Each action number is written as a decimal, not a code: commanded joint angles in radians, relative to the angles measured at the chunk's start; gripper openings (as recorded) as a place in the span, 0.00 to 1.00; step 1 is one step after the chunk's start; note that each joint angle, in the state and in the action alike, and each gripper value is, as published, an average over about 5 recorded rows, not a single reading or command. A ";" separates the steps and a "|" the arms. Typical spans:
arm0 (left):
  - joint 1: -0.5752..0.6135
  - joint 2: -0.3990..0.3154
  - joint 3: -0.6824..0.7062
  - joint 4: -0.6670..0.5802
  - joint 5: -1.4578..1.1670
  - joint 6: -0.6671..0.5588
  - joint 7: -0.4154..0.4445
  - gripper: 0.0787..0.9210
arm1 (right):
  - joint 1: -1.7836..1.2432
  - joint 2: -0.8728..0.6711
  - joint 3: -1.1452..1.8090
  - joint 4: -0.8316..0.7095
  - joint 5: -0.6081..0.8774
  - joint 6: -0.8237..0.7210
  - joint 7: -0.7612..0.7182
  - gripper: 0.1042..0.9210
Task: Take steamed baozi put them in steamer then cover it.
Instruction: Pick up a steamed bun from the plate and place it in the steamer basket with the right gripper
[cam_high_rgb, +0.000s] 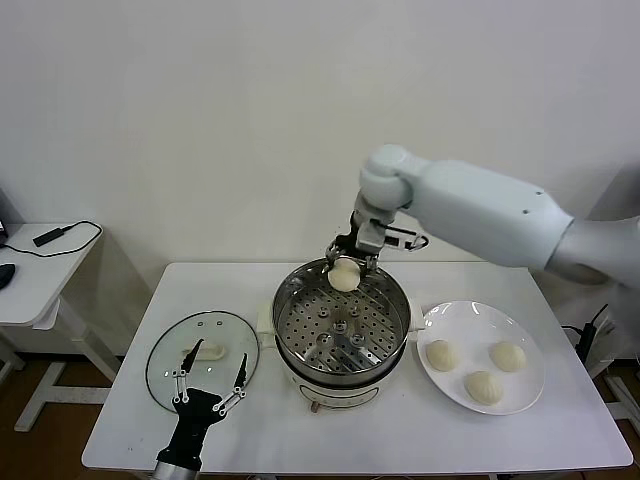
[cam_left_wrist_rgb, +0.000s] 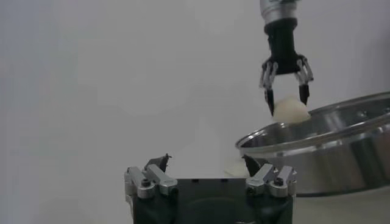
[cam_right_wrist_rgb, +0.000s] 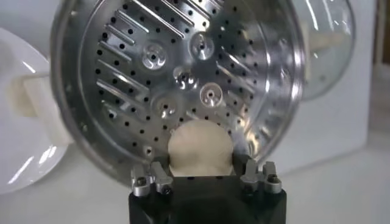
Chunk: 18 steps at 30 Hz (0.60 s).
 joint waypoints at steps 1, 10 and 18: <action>0.002 0.000 -0.007 -0.002 -0.001 0.000 -0.001 0.88 | -0.057 0.067 -0.013 -0.049 -0.091 0.038 0.000 0.72; 0.006 -0.004 -0.015 -0.006 -0.004 -0.003 -0.003 0.88 | -0.099 0.116 0.023 -0.123 -0.141 0.047 0.002 0.74; 0.010 -0.003 -0.020 -0.004 -0.006 -0.008 -0.005 0.88 | -0.075 0.082 0.024 -0.074 -0.050 -0.001 -0.021 0.87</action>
